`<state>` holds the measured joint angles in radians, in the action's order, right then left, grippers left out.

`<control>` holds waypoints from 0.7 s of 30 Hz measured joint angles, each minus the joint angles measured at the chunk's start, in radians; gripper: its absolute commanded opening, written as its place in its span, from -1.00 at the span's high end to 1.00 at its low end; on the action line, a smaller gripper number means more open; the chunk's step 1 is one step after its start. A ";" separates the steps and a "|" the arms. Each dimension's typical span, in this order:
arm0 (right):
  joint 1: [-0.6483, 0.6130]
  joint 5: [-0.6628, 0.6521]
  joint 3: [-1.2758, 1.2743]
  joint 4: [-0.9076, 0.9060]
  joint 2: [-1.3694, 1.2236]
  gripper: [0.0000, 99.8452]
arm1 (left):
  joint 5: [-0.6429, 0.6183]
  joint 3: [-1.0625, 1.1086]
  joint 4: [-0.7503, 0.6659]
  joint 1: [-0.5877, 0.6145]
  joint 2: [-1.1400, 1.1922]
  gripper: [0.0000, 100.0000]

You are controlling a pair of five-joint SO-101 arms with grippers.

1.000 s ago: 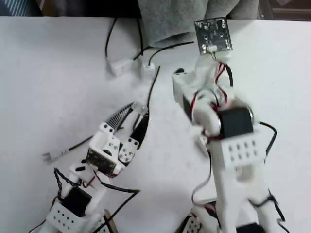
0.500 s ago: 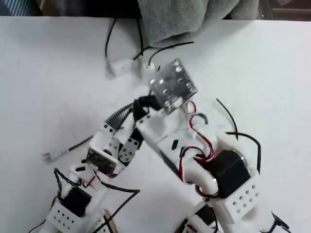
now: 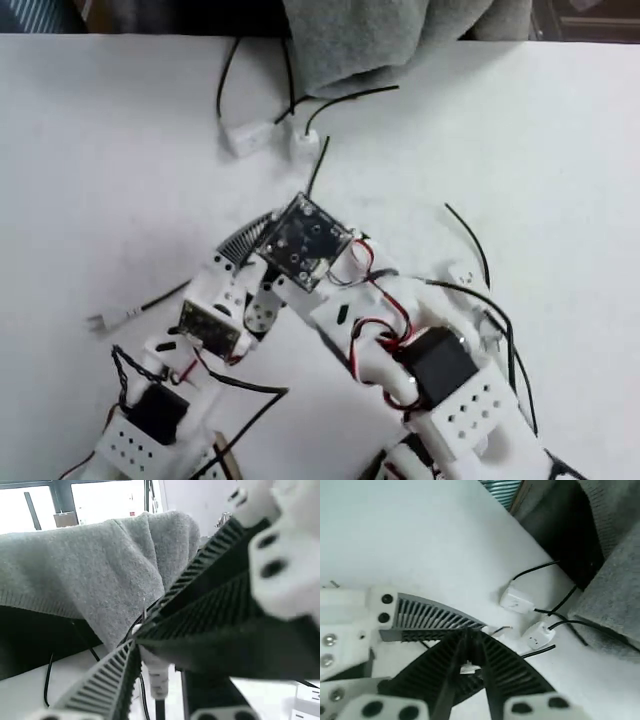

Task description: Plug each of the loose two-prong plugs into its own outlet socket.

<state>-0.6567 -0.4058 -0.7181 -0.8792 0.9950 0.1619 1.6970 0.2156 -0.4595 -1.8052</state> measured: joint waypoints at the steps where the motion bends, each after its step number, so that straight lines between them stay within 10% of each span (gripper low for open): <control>1: 0.023 -0.006 -0.008 0.032 -0.005 0.96 | 0.000 0.000 0.000 0.000 0.000 0.95; 11: 0.316 -0.020 0.063 0.172 -0.276 0.96 | 0.003 0.000 0.000 -0.005 -0.003 0.95; 21: 0.253 -0.020 0.265 -0.026 -0.167 0.96 | 0.003 0.000 0.000 -0.003 -0.008 0.95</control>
<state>-0.4035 -0.4258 -0.4526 -0.9053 0.8278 0.1649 1.6970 0.2156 -0.4626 -1.8128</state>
